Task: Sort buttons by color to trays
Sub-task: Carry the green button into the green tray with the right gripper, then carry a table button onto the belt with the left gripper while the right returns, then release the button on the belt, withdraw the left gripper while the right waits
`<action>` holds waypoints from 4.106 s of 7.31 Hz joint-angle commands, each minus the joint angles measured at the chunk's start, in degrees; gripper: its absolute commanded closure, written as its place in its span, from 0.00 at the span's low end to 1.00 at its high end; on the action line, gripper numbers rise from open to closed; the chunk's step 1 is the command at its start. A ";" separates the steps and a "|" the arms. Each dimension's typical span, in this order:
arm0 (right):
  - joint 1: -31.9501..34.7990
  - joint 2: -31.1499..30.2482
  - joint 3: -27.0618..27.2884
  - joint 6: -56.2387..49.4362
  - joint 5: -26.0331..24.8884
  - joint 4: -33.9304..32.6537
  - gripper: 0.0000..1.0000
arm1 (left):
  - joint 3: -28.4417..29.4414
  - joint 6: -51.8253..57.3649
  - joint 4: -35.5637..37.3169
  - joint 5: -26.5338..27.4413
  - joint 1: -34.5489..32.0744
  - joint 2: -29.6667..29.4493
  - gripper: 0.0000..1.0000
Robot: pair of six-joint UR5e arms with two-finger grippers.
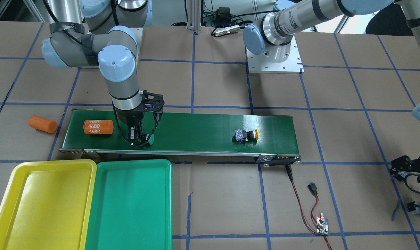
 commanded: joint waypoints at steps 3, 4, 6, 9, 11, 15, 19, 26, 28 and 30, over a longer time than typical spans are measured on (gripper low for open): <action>-3.20 8.52 -13.56 0.07 -1.00 0.14 0.94 | 0.18 3.07 -0.26 0.25 2.14 -0.70 0.60; -5.21 12.48 -15.96 -0.19 -0.65 0.67 0.49 | 0.18 3.45 -0.35 0.25 2.32 -0.61 0.96; -6.02 12.87 -14.93 -0.10 -0.82 0.85 0.00 | 0.44 3.28 -2.62 -0.19 2.41 0.53 1.00; -5.94 7.36 -11.00 -0.02 -0.56 0.85 0.00 | -0.34 1.87 -9.74 -0.01 -0.30 7.87 1.00; -5.33 0.50 -2.40 0.86 -1.00 0.85 0.00 | -5.24 2.66 -19.37 2.78 -12.65 17.88 1.00; 0.04 -2.07 0.11 1.04 -0.82 7.76 0.00 | -23.84 0.48 -12.05 6.98 -38.50 30.66 1.00; -1.10 -2.51 -2.09 1.12 -1.43 18.33 0.00 | -31.37 1.08 -1.25 6.58 -46.28 29.89 0.37; -3.47 -3.22 -0.60 4.73 -4.34 16.14 0.01 | -14.02 15.13 -14.32 -1.33 -12.91 23.68 0.00; -3.30 -3.22 -0.51 4.64 -3.90 16.14 0.01 | -1.55 38.65 -12.33 -1.33 -7.82 14.38 0.00; -3.21 -3.30 -1.03 4.56 -3.37 15.96 0.00 | 5.68 58.90 -9.95 -2.12 -5.25 6.28 0.00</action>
